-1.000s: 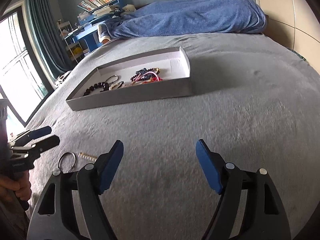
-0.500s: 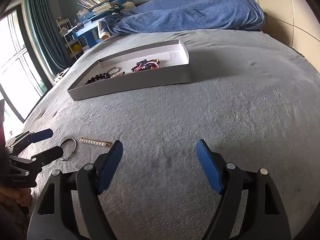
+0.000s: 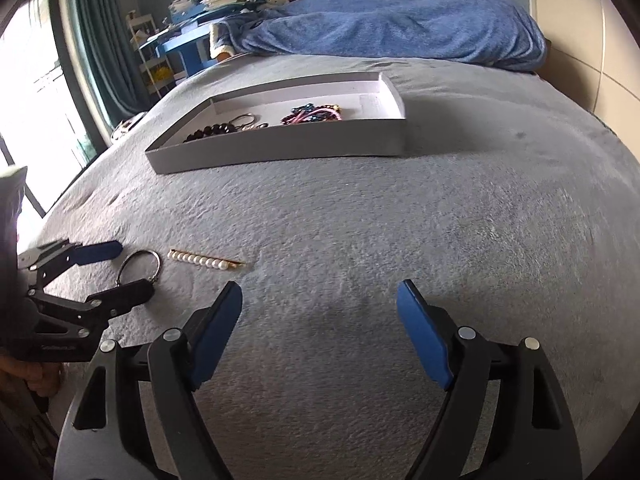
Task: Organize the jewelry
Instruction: 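Move both tools back to the silver bangle and pearl bar clip, then grasp the pearl bar clip with the right tool while the left tool grasps the silver bangle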
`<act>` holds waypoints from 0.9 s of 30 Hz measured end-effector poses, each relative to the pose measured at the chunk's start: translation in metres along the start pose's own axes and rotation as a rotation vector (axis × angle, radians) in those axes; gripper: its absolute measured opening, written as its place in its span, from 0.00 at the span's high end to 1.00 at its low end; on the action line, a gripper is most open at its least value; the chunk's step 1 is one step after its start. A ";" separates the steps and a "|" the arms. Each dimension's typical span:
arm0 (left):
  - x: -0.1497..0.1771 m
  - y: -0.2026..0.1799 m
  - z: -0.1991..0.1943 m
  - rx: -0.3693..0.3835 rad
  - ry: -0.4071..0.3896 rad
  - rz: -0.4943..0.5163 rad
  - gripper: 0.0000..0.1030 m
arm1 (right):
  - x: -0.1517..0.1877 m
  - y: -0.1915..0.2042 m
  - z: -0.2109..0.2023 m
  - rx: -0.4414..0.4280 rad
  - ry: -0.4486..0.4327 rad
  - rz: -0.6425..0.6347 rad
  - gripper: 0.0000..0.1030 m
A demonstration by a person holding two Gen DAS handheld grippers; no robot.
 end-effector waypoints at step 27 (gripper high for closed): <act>0.006 0.015 -0.016 -0.003 -0.037 -0.028 0.33 | -0.009 0.110 0.022 -0.105 -0.037 -0.487 0.70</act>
Point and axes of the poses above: each gripper's, at about its wrist camera, not at the fingertips, and z roughly the way its jaws point, y to its left, x to its underside, the point moved 8 cm from there along z, roughly the way its jaws point, and after that the axes turned 12 degrees about x, right-handed, at the moved point
